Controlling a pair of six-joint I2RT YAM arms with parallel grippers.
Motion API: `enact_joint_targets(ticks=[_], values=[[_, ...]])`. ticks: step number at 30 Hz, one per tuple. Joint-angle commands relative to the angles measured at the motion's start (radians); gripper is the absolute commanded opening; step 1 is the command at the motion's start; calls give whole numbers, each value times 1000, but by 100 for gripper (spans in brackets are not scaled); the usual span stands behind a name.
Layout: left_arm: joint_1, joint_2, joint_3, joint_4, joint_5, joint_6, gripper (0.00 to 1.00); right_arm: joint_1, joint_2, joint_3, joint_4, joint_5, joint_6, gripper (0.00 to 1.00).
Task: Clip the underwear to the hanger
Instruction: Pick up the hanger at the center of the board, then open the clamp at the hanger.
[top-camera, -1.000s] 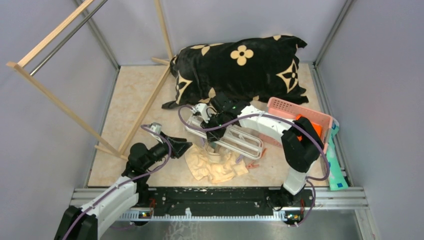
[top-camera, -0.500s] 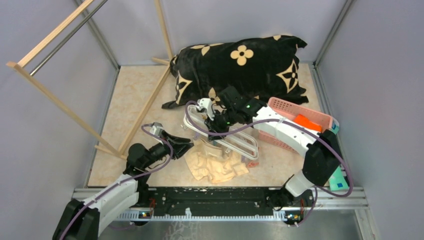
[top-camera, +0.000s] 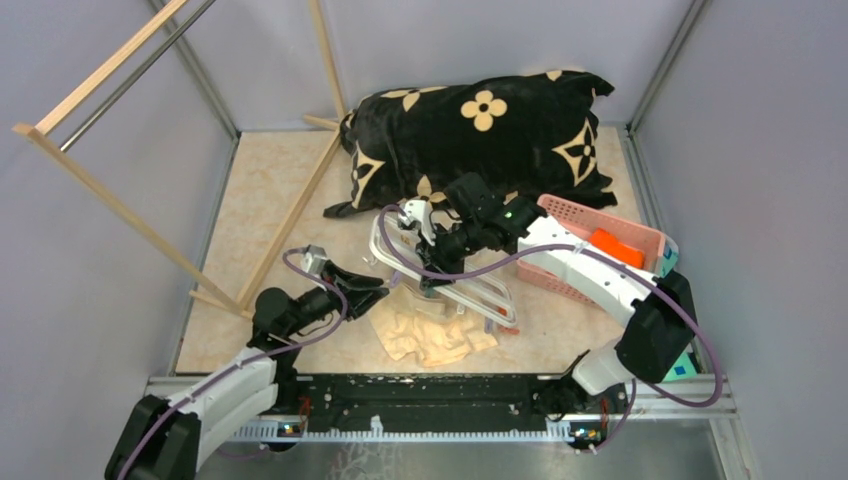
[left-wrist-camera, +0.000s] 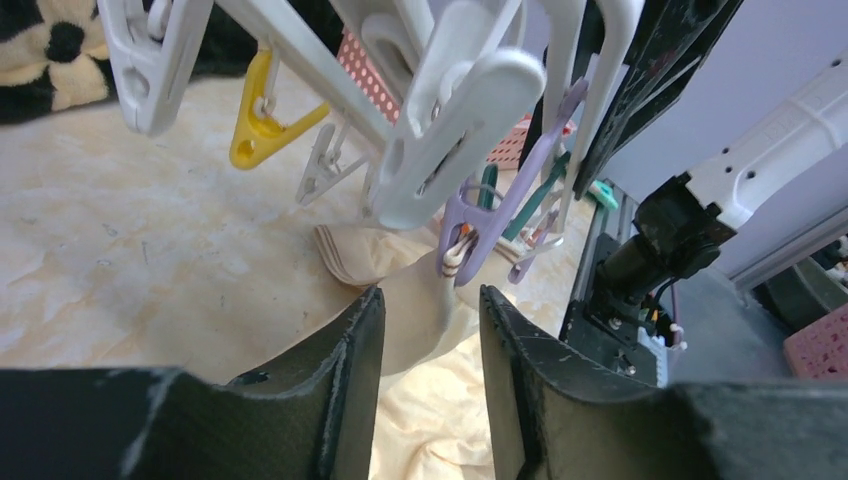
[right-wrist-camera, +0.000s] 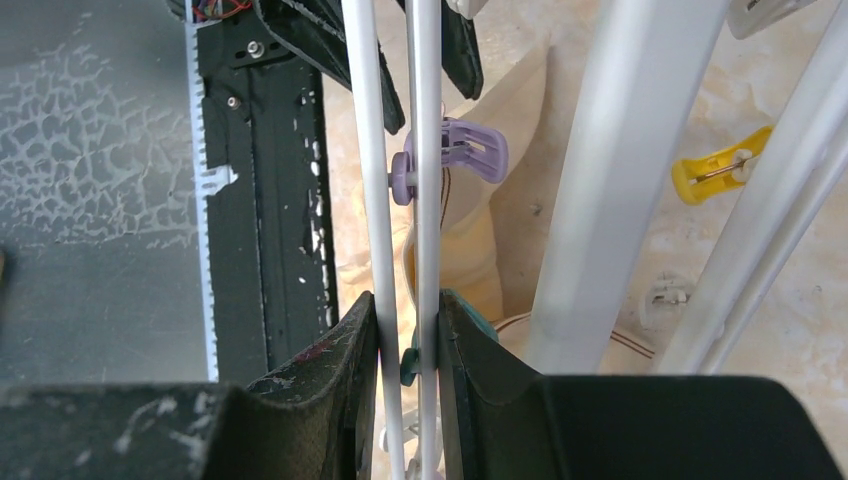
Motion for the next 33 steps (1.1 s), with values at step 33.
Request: enact_joint_targets(ticks=[33], values=[[-58, -19, 161, -96, 55, 107, 81, -11, -69, 55, -6, -84, -32, 0]])
